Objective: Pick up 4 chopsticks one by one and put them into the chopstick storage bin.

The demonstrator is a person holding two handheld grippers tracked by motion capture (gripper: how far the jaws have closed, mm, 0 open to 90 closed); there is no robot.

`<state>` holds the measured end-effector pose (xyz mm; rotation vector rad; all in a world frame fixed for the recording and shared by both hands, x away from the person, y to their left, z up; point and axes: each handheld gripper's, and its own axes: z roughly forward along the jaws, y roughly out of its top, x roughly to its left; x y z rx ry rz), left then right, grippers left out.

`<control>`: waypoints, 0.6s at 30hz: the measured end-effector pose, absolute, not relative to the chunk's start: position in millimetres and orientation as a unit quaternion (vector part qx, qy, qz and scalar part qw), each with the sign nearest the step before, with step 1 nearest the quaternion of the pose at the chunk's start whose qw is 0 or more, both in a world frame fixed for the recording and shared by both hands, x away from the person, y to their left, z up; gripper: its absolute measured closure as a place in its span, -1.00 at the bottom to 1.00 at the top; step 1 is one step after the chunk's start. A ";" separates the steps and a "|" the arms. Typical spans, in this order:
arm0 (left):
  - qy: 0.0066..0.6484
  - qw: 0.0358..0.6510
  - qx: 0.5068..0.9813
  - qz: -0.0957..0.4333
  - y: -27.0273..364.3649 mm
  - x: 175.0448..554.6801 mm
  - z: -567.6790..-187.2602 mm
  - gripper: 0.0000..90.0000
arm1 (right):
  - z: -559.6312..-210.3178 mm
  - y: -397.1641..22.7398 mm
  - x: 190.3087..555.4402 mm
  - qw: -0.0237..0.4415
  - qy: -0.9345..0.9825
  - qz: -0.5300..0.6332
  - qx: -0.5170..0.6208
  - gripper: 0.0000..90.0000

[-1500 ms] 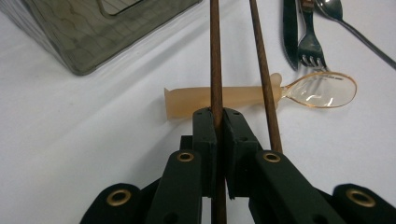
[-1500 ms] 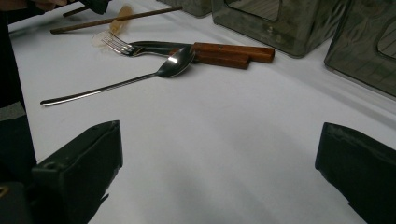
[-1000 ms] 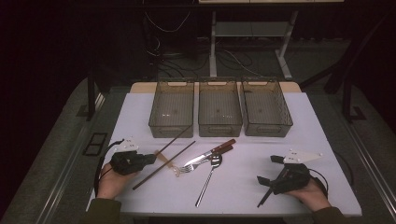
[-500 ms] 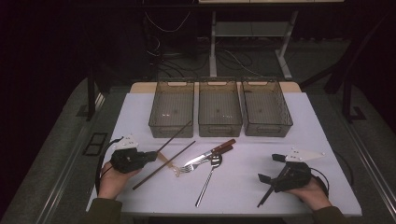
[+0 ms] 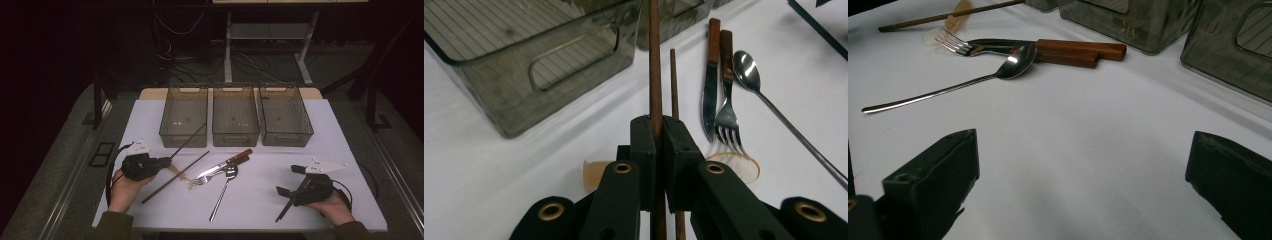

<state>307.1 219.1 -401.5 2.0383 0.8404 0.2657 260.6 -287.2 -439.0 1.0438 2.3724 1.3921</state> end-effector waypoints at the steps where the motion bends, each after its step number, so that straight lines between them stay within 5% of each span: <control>1: 0.340 0.447 0.820 0.107 218.2 308.0 -400.9 0.87 | -438.9 -287.5 260.7 0.100 0.802 0.471 0.353 -0.98; 18: 0.352 0.458 0.808 0.120 205.2 334.2 -388.2 0.87 | -438.3 -288.3 260.6 0.102 0.801 0.473 0.352 -0.98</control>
